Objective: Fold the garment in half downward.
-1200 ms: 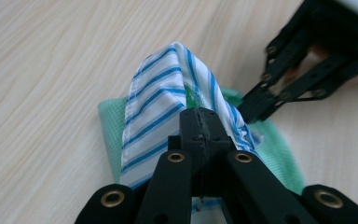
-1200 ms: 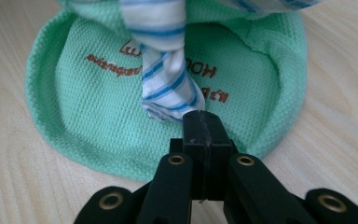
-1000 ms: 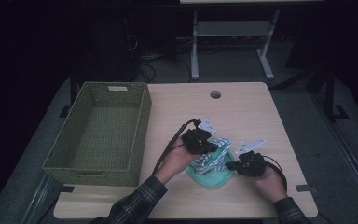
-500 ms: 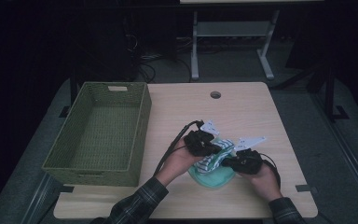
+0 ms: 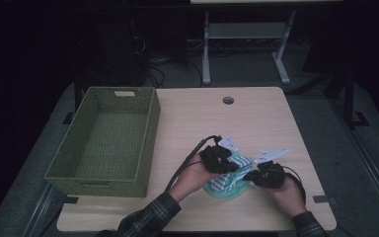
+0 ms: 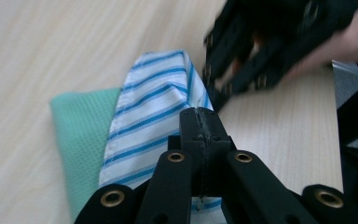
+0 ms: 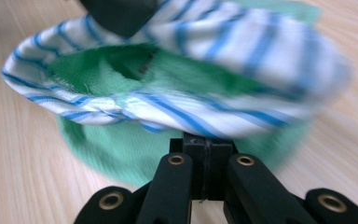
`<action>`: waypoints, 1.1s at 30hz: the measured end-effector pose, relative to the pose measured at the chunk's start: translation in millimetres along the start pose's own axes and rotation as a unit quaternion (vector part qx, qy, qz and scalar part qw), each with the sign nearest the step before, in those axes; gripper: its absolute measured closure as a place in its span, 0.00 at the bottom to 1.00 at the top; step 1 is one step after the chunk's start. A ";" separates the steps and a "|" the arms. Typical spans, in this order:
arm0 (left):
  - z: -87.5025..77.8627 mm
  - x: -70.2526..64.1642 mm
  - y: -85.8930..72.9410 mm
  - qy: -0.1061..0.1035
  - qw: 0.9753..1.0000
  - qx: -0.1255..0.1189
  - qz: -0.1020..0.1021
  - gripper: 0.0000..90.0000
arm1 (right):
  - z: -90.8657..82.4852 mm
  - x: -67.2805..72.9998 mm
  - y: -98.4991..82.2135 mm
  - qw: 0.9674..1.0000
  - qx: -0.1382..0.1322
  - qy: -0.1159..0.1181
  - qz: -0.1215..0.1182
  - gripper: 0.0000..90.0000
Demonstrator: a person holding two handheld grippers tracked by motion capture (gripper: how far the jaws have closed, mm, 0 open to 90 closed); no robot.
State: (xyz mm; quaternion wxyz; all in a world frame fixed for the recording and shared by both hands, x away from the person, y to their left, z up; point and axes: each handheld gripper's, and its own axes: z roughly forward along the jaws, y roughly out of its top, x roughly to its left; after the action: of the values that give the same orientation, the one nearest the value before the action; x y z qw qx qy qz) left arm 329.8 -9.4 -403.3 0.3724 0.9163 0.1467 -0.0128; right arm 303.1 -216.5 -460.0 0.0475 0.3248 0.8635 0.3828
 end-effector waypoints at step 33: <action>-44.8 19.8 -36.0 0.045 0.998 -0.024 -0.043 0.99 | -11.9 -23.3 40.7 0.998 -0.055 -0.029 -0.009 1.00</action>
State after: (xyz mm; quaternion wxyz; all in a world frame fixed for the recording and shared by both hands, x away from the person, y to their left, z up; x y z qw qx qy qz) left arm 334.9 50.9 -398.1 0.3863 0.8997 0.2026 0.0160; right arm 338.8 -217.7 -427.3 0.0937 0.3248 0.8425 0.4193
